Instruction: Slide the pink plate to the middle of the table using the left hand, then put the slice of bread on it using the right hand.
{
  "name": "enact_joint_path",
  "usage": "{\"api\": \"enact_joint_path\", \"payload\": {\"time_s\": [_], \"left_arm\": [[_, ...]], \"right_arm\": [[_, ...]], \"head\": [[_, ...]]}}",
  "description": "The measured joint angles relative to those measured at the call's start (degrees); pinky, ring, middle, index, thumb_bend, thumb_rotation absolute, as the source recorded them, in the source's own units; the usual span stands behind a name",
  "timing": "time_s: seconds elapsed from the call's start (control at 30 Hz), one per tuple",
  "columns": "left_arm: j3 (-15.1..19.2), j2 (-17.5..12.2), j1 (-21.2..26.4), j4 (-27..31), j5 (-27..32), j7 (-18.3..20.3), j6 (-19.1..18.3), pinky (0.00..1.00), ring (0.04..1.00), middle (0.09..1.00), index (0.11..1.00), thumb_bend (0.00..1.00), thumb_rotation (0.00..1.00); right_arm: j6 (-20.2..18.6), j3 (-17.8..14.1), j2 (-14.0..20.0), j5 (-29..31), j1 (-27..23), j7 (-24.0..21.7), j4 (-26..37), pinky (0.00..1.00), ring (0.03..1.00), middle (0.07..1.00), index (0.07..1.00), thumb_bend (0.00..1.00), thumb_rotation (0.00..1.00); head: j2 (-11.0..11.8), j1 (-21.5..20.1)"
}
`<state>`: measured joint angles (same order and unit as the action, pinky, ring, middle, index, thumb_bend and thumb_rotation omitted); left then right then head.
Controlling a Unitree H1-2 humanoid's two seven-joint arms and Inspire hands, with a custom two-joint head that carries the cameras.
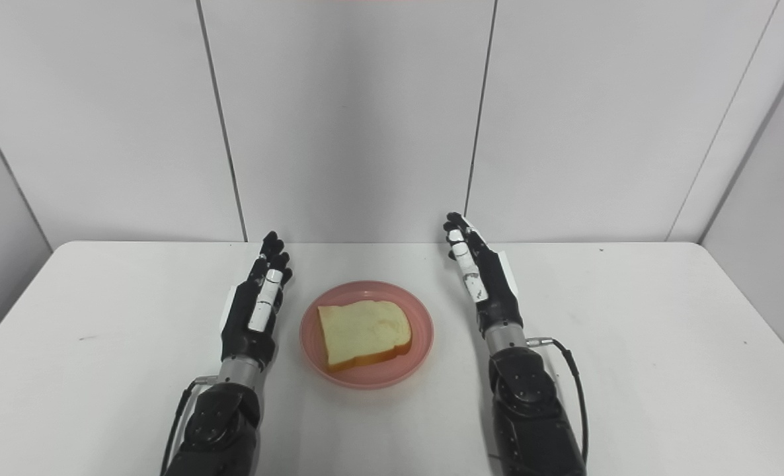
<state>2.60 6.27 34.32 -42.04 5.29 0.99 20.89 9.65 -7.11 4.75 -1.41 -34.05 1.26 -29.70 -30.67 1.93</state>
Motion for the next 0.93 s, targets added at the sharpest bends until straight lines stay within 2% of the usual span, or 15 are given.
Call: {"api": "enact_joint_path", "payload": {"time_s": [0.2,0.47,0.93], "left_arm": [[-0.7,-0.3,-0.6,1.3,0.1,0.2,-3.4,1.0,1.0,0.999,0.966,0.82,0.74],[0.4,0.0,-1.2,2.6,1.2,0.0,-4.0,1.0,1.0,0.988,0.951,0.8,0.7],[1.4,0.0,-1.4,3.6,1.6,-0.1,-6.1,1.0,0.996,0.984,0.944,0.86,0.74]], "right_arm": [[-0.8,0.1,-0.9,0.9,1.5,1.6,0.0,0.91,0.924,0.918,0.884,0.74,1.0],[-0.8,1.1,-1.1,0.9,1.7,2.0,0.1,0.9,0.911,0.914,0.905,0.74,1.0],[-1.5,1.7,-1.3,1.6,2.2,1.9,0.3,0.91,0.906,0.918,0.899,0.79,1.0]], "head": [[-0.4,0.0],[-0.4,-0.2],[-0.6,-0.2]]}}
